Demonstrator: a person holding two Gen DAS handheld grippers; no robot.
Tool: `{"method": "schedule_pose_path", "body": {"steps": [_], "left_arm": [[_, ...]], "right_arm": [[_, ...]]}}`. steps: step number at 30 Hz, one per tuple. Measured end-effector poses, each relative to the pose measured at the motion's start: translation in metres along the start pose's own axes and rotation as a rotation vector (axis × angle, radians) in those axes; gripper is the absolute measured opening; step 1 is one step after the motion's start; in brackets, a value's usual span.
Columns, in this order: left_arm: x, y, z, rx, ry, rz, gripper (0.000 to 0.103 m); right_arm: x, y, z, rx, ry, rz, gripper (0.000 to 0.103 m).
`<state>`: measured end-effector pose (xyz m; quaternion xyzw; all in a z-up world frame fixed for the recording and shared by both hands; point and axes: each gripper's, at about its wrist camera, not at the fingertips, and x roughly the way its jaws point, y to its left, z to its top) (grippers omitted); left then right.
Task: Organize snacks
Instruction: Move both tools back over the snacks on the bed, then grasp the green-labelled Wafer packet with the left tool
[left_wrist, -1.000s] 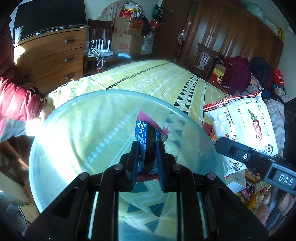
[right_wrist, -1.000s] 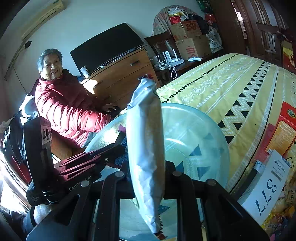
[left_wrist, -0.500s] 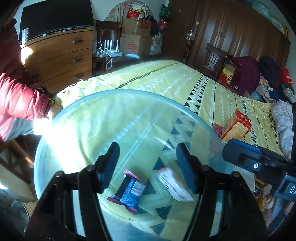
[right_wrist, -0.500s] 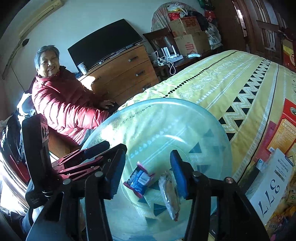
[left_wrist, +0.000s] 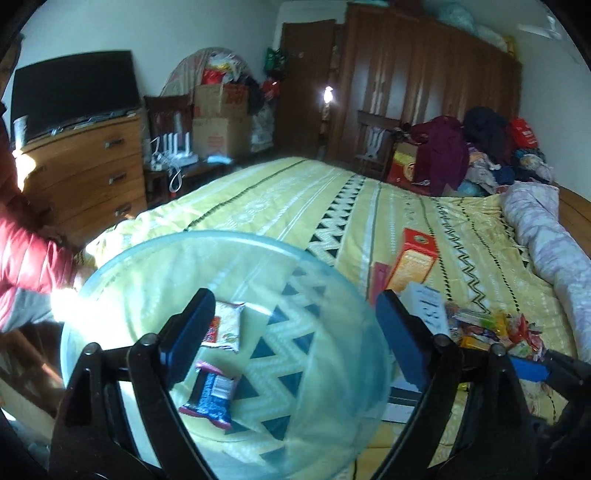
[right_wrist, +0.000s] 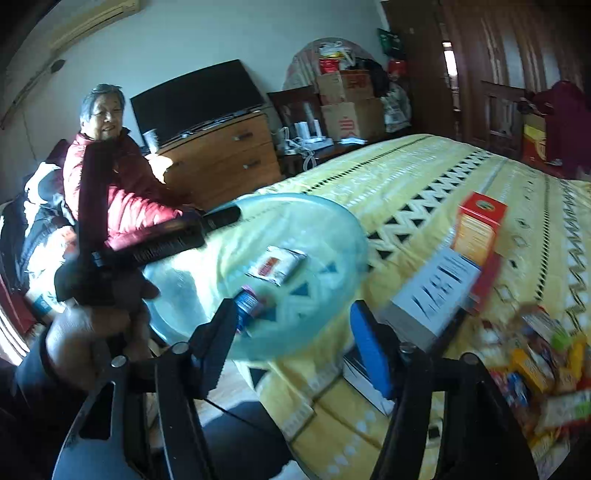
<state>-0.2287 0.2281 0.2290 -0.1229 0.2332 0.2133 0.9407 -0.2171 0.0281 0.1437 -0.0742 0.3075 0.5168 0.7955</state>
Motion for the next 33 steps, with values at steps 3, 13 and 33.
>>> {"method": "schedule_pose_path", "body": {"steps": [3,13,33], "left_arm": [[-0.016,-0.048,-0.001,0.082,-0.045,-0.116,0.102],[0.043,-0.233,-0.050,0.359,0.223,-0.714,0.101],[0.170,-0.365,-0.134,0.654,0.496,-0.771,0.043]], "right_arm": [[-0.043,-0.025,-0.060,0.035,-0.013,-0.265,0.100],[-0.167,-0.147,-0.211,0.455,0.046,-0.439,0.102],[-0.221,-0.209,-0.241,0.644,-0.021,-0.393,0.102]]}}
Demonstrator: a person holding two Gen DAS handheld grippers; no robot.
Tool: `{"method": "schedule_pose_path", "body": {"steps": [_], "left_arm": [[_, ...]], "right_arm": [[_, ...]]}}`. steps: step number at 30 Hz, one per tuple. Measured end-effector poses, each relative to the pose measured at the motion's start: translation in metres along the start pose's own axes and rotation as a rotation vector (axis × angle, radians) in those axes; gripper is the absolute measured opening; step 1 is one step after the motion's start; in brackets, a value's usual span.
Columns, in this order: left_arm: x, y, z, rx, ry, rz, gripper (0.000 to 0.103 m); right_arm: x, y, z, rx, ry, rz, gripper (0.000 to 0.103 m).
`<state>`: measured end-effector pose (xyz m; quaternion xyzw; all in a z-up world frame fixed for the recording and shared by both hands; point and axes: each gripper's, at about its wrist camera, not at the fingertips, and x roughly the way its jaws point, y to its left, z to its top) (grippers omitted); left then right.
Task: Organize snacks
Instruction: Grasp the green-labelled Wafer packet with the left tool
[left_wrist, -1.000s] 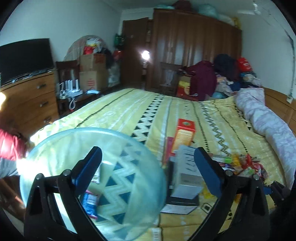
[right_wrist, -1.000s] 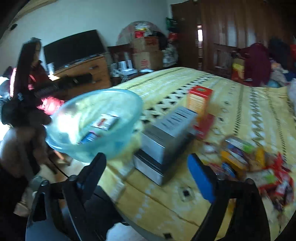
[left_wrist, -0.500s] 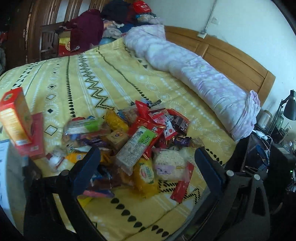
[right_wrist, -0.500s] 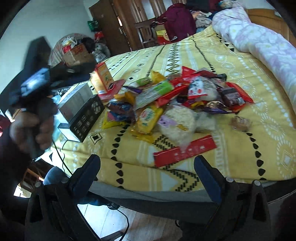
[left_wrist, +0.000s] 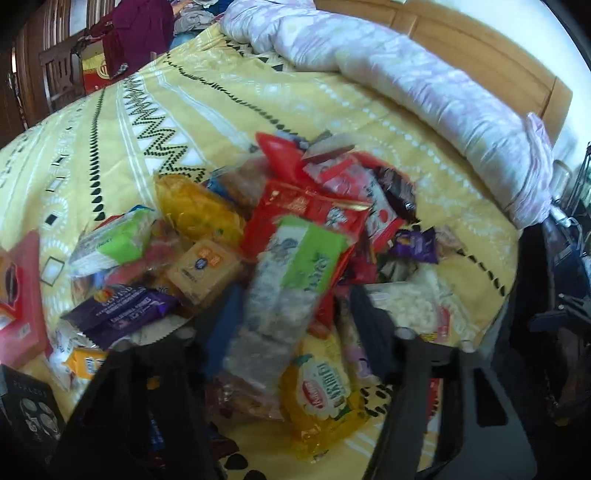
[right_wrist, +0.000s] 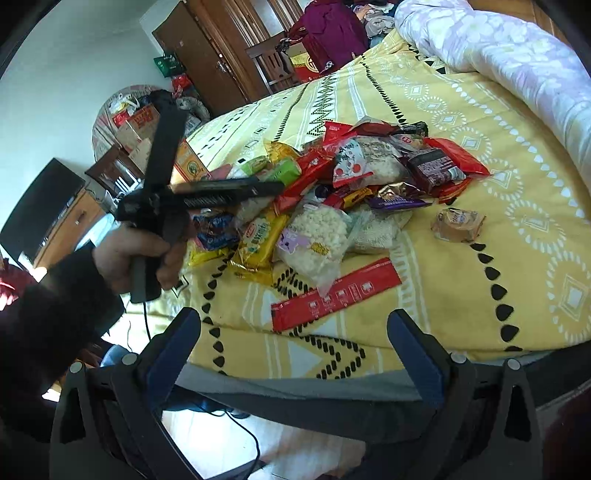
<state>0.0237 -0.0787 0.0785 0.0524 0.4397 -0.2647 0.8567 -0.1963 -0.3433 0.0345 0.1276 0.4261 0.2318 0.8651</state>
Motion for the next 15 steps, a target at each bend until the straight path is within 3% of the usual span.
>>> {"method": "schedule_pose_path", "body": {"steps": [5,9,15], "left_arm": [[-0.020,0.001,-0.014,-0.068,-0.031,-0.007,0.039],[-0.053,-0.002,-0.042,-0.114,-0.060,0.013,0.038],[-0.087,0.010,-0.094,-0.173,-0.069,0.175,0.038]], "right_arm": [[0.009,0.002,0.005,0.011,0.007,0.038,0.095],[0.021,0.001,0.006,0.030,0.026,0.042,0.094],[0.033,0.005,0.010,0.021,0.042,0.040,0.094]]}}
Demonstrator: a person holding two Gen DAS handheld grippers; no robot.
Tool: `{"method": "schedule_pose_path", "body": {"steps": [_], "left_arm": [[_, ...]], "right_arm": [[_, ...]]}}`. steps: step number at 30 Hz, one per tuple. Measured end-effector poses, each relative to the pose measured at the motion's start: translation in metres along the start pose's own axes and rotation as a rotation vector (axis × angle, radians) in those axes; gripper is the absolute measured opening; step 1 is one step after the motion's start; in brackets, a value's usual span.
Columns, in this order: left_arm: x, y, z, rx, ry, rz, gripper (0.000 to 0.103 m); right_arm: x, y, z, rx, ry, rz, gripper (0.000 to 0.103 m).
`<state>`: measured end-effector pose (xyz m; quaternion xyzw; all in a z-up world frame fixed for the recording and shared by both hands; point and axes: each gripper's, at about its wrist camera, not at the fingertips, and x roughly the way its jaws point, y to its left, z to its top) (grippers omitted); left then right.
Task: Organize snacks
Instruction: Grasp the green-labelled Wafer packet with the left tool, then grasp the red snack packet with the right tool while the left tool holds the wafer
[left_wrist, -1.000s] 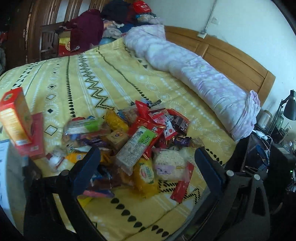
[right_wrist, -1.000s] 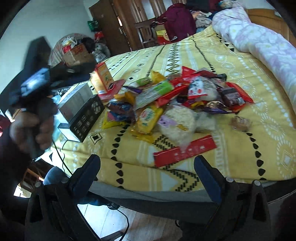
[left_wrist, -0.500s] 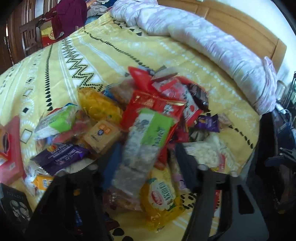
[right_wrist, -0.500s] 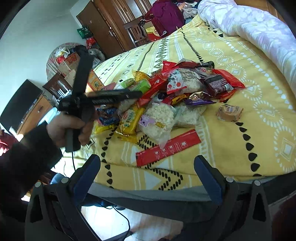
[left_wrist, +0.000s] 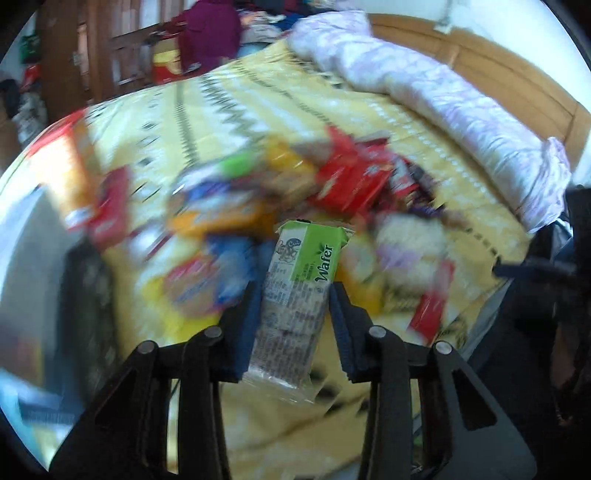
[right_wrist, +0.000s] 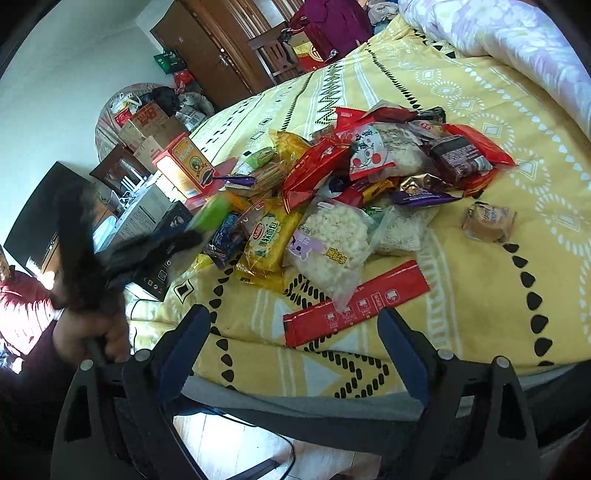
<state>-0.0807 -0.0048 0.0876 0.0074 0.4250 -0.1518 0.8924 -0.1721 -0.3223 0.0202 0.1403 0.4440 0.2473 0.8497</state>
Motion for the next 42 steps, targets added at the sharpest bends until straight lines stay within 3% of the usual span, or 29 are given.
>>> {"method": "schedule_pose_path", "body": {"steps": [6,9,12,14,17,18,21,25,26,27,33,40,41,42], "left_arm": [[0.013,0.036,-0.038,-0.107,0.063,0.082,0.038],[0.025,0.039,-0.043,-0.117,0.050,0.076,0.044],[0.040,0.040,-0.047,-0.127,0.077,0.091,0.058],[0.047,0.043,-0.050,-0.151,0.087,0.092,0.058],[0.044,0.045,-0.051,-0.169,0.080,0.092,0.054],[0.042,0.044,-0.049,-0.167,0.075,0.083,0.038],[0.033,0.039,-0.047,-0.156,0.063,0.077,0.038],[0.017,0.030,-0.040,-0.134,0.032,0.048,0.038],[0.014,0.027,-0.038,-0.123,0.023,0.046,0.038],[0.012,0.027,-0.036,-0.121,0.019,0.043,0.038],[0.011,0.028,-0.030,-0.146,0.017,0.022,0.038],[0.011,0.029,-0.020,-0.167,0.006,0.011,0.038],[0.010,0.029,-0.018,-0.168,0.002,0.013,0.038],[0.008,0.029,-0.016,-0.170,-0.004,0.015,0.038]], "right_arm": [[0.018,0.009,0.005,-0.018,0.023,0.008,0.094],[0.026,0.016,0.006,-0.025,0.037,0.015,0.094],[0.031,0.021,0.005,-0.035,0.050,0.021,0.094],[0.034,0.024,0.004,-0.042,0.059,0.019,0.094],[0.038,0.028,0.006,-0.036,0.065,0.024,0.094],[0.039,0.029,0.007,-0.035,0.064,0.029,0.094],[0.041,0.038,0.018,-0.057,0.038,0.033,0.093],[0.044,0.027,0.050,-0.019,-0.060,0.023,0.082],[0.049,0.019,0.060,0.021,-0.079,0.030,0.072],[0.055,0.011,0.070,0.055,-0.093,0.044,0.070],[0.111,-0.021,0.100,0.173,-0.081,0.021,0.066],[0.145,-0.043,0.112,0.268,-0.120,0.109,0.064],[0.150,-0.046,0.114,0.273,-0.115,0.113,0.057],[0.153,-0.047,0.116,0.273,-0.110,0.110,0.040]]}}
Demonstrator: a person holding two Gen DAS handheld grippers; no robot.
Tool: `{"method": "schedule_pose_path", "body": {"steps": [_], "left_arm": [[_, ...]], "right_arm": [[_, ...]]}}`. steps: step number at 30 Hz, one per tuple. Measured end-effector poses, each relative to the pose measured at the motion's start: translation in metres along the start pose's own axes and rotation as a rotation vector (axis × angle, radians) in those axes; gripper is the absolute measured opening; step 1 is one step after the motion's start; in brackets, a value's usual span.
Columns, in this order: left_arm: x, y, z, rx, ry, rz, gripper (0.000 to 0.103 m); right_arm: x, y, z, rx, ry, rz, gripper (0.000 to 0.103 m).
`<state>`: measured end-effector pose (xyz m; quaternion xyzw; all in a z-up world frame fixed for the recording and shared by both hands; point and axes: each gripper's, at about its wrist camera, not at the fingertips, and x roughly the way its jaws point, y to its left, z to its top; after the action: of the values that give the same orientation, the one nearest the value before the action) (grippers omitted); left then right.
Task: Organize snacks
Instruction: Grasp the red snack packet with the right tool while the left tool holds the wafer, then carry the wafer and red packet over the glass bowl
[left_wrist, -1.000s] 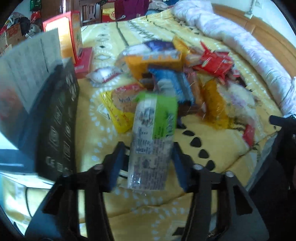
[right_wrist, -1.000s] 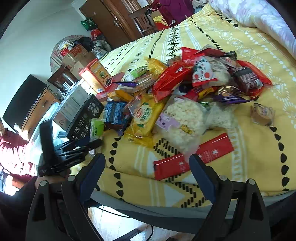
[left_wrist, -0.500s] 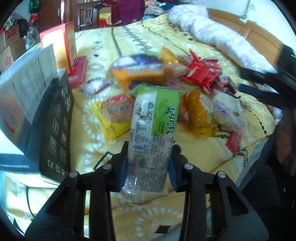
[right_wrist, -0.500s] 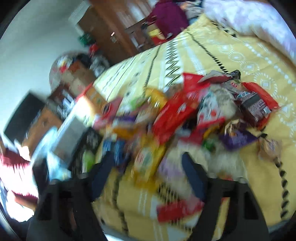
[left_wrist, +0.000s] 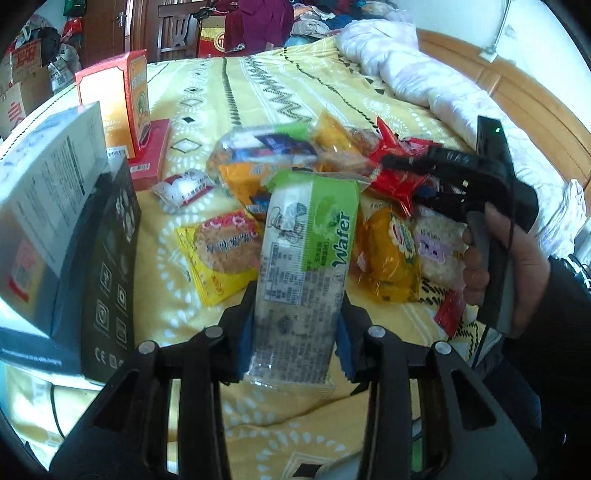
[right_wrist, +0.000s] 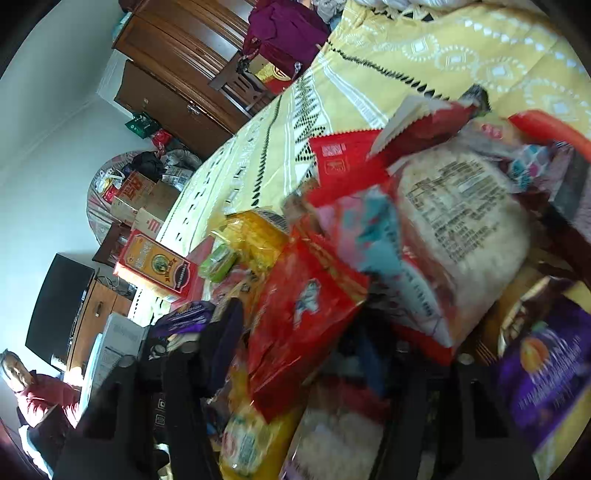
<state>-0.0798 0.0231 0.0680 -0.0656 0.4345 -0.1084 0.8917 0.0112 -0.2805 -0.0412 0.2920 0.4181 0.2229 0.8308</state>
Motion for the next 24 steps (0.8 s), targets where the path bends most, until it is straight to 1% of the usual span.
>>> {"method": "schedule_pose_path", "body": {"steps": [1,2,3,5,9,13,17,20,22,24], "left_arm": [[-0.003,0.000,0.002,-0.004,-0.008,0.002,0.038],[-0.006,0.002,0.005,-0.006,-0.017,0.003,0.038],[-0.011,0.003,0.007,-0.010,-0.028,0.003,0.038],[-0.020,0.005,0.012,-0.019,-0.052,0.005,0.038],[-0.045,0.013,0.021,-0.045,-0.107,0.017,0.038],[-0.075,0.025,0.029,-0.071,-0.163,0.039,0.038],[-0.113,0.046,0.034,-0.100,-0.228,0.075,0.038],[-0.141,0.067,0.035,-0.145,-0.274,0.112,0.038],[-0.163,0.086,0.030,-0.189,-0.307,0.146,0.038],[-0.182,0.105,0.025,-0.234,-0.330,0.182,0.038]], "right_arm": [[0.000,-0.002,0.002,0.002,0.001,0.007,0.033],[-0.003,-0.001,0.004,0.001,-0.001,0.027,0.027],[-0.008,0.002,0.003,-0.016,-0.008,0.027,0.023],[-0.023,0.015,0.004,-0.067,-0.029,0.025,0.021],[-0.059,0.039,0.005,-0.131,-0.079,0.042,0.021],[-0.090,0.066,0.009,-0.170,-0.130,0.080,0.021],[-0.116,0.107,0.016,-0.208,-0.190,0.133,0.021],[-0.123,0.148,0.020,-0.250,-0.206,0.196,0.021],[-0.115,0.181,0.020,-0.276,-0.186,0.239,0.021],[-0.102,0.216,0.017,-0.302,-0.148,0.304,0.021]]}}
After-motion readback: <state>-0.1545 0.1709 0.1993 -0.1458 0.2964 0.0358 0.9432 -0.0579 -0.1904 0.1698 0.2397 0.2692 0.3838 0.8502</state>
